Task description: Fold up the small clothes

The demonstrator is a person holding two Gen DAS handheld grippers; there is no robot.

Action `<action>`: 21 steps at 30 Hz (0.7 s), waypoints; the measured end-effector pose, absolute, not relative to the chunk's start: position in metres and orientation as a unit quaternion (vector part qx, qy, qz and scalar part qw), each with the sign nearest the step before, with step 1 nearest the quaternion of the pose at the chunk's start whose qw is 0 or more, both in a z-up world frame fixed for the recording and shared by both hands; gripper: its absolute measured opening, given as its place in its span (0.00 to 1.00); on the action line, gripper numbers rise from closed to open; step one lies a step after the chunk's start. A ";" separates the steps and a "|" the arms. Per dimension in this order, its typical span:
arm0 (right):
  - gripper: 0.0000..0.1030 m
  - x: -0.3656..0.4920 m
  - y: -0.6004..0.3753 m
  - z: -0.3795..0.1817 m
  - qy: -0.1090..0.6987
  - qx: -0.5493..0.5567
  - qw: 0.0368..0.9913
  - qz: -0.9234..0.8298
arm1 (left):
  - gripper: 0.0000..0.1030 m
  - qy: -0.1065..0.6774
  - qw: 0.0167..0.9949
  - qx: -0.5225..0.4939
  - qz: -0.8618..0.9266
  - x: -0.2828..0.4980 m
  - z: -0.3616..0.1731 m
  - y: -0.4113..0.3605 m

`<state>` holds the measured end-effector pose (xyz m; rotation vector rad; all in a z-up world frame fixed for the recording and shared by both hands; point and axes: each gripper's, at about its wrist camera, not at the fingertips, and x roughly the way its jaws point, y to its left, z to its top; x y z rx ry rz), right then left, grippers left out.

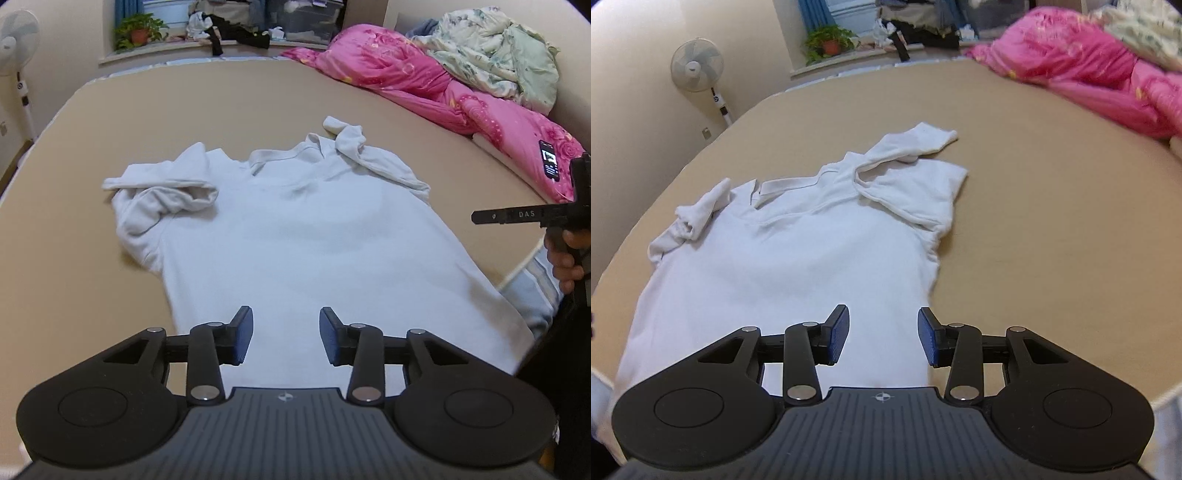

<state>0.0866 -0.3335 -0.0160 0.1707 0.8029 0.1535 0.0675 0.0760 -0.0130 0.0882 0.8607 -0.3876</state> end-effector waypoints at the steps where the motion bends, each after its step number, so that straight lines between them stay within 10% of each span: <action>1: 0.42 0.092 -0.332 -0.018 0.392 0.089 0.913 0.076 | 0.43 0.413 0.891 0.041 -0.185 0.079 -0.019 0.073; 21: 0.24 0.233 -0.366 -0.031 0.291 0.228 0.927 0.062 | 0.45 0.479 0.859 0.116 -0.140 0.143 -0.108 0.040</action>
